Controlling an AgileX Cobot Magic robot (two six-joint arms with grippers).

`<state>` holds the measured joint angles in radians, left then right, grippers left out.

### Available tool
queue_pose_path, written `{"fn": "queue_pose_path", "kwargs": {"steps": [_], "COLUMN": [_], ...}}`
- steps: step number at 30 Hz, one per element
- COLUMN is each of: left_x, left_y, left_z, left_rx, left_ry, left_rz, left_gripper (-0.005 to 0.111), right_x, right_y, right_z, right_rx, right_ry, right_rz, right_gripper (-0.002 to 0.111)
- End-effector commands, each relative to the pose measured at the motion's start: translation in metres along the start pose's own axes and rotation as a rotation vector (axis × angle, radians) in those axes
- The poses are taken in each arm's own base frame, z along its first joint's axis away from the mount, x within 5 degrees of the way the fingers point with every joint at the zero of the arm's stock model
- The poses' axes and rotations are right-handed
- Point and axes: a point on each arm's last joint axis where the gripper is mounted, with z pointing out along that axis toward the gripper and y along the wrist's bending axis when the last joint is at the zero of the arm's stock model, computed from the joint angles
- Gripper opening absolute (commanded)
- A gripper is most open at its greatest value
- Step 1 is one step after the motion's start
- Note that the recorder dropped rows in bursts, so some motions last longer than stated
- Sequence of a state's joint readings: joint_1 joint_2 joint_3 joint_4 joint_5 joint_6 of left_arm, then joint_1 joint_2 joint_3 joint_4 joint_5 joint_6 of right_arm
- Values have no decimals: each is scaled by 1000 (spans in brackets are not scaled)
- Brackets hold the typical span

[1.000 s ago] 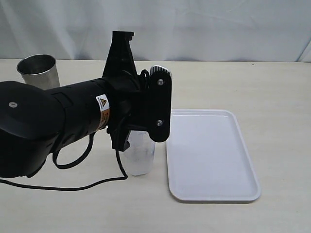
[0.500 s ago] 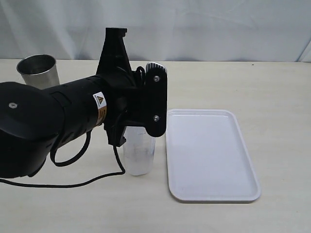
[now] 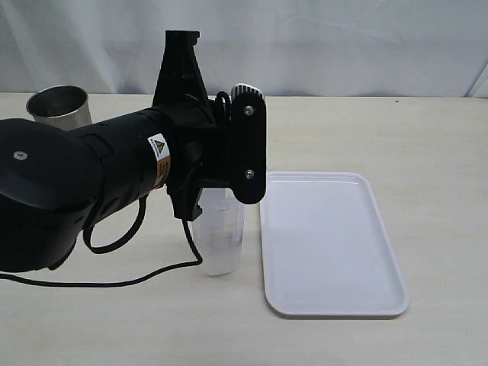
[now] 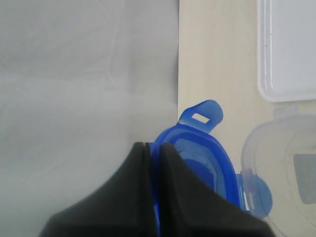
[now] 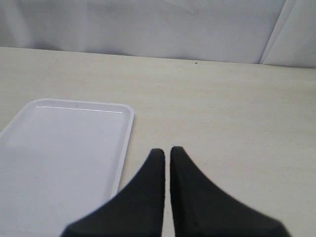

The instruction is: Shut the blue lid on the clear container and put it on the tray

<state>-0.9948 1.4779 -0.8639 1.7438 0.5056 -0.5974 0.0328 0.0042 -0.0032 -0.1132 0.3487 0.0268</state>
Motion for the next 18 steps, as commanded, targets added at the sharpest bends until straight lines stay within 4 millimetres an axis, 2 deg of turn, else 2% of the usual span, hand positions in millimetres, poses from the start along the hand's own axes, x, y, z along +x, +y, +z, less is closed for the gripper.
{"fn": "queue_pose_path", "kwargs": {"steps": [1, 6, 18], "left_x": [-2, -11, -12], "left_y": [2, -1, -2], "left_z": [-1, -5, -5], "left_rx": [-8, -5, 3], "left_ry": [-6, -32, -44], "left_rz": [-12, 2, 2], "left_gripper": [0, 0, 0], "right_x": [1, 1, 1], "right_y": [0, 0, 0], "right_z": [0, 0, 0], "right_rx": [6, 6, 6], "right_ry": [-3, -3, -3], "right_rz": [-2, -2, -2], "right_gripper": [5, 5, 5]}}
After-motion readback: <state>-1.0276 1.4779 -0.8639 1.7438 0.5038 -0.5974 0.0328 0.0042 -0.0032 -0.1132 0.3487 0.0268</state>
